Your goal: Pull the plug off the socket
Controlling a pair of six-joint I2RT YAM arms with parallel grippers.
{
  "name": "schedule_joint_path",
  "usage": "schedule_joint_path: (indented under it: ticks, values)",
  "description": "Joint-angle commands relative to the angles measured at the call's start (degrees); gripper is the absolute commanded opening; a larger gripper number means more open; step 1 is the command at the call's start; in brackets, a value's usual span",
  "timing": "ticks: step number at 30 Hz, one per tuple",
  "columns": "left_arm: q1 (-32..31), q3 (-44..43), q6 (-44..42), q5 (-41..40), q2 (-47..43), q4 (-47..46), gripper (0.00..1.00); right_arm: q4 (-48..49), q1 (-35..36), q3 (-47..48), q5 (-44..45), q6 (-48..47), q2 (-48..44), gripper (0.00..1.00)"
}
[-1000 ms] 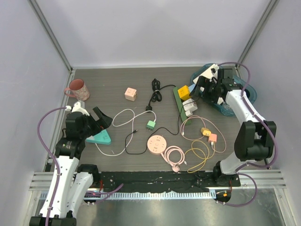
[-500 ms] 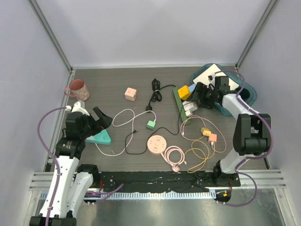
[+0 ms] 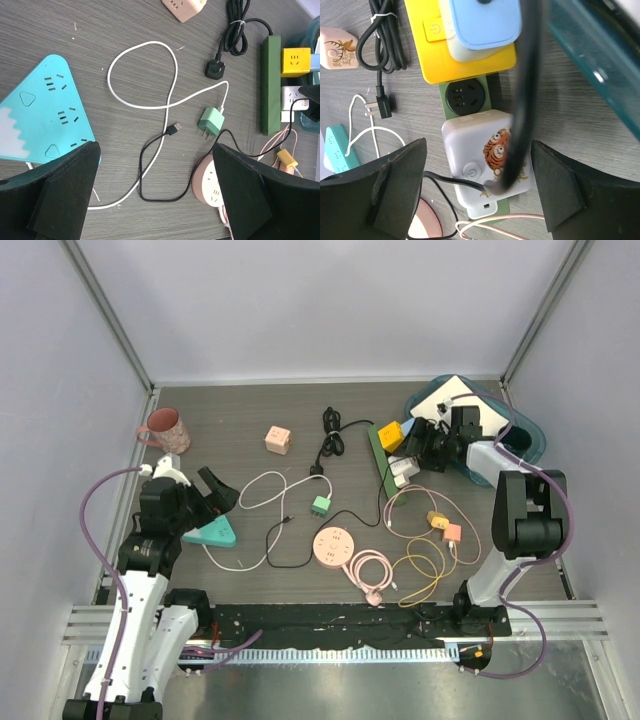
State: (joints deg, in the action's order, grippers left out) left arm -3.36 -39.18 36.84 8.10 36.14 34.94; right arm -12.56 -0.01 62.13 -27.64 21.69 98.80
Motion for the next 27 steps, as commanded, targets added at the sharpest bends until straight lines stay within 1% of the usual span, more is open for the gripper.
schedule_joint_path:
  ticks: [1,2,5,6,8,9,11,12,16,19,20,22,23,24,25,26,27]
  values:
    - [0.02,0.07,-0.72,1.04,-0.11,-2.95,1.0,4.55,1.68,-0.51,-3.65,0.72,-0.36,0.87]
    - [0.02,0.07,-0.8,1.13,-0.19,-2.95,1.0,5.43,1.85,-0.78,-4.09,0.98,-0.54,0.84]
    - [0.02,0.24,-0.72,1.74,-0.19,-3.21,1.0,6.84,2.21,-1.39,-5.76,1.33,-1.42,0.74]
    - [0.02,0.33,-0.8,2.09,-0.28,-3.47,0.99,7.19,2.47,-1.57,-6.2,1.6,-1.68,0.66]
    - [0.02,1.2,-0.37,4.64,-0.63,-5.13,0.97,7.55,3.0,-1.75,-5.85,1.77,-2.21,0.56]
    - [0.02,1.47,-0.19,5.69,-0.55,-5.67,0.96,7.46,3.87,-1.83,-5.5,1.95,-2.39,0.48]
    - [0.02,1.56,1.21,7.63,0.07,-6.28,0.93,7.37,5.36,-1.92,-3.75,1.86,-3.17,0.42]
    - [-0.07,1.39,1.39,7.81,0.33,-6.29,0.92,7.46,6.16,-2.27,-3.04,1.69,-3.61,0.37]
    - [-1.04,-0.89,2.88,8.33,2.35,-5.49,0.9,8.51,11.77,-3.06,1.79,2.3,-6.95,0.28]
    - [-2.7,-2.92,6.48,8.52,4.55,-9.08,0.88,9.83,15.46,-4.12,5.65,3.44,-9.76,0.23]
    - [-3.41,-3.79,7.45,6.86,6.21,-10.06,0.87,10.27,16.35,-4.64,7.49,3.88,-10.55,0.2]
    - [-7.09,-4.41,9.39,4.13,8.84,-13.3,0.87,12.19,17.85,-6.49,8.48,5.89,-12.49,0.18]
    - [-8.84,-5.11,9.74,2.64,11.99,-14.45,0.87,12.99,18.72,-7.1,8.91,6.51,-12.93,0.17]
    - [-12.69,-5.64,10.0,-0.33,14.11,-15.42,0.87,14.56,19.17,-8.41,9.18,6.95,-14.07,0.16]
    - [-14.56,-6.95,10.27,-1.67,16.13,-16.99,0.87,15.45,19.52,-8.86,9.53,7.48,-14.69,0.16]
    - [-17.45,-7.66,10.53,-3.16,20.24,-17.62,0.87,15.89,19.78,-9.39,9.79,8.44,-15.04,0.14]
    - [-18.43,-8.19,10.97,-4.48,22.11,-18.49,0.87,16.33,19.79,-10.26,9.97,9.06,-16.0,0.13]
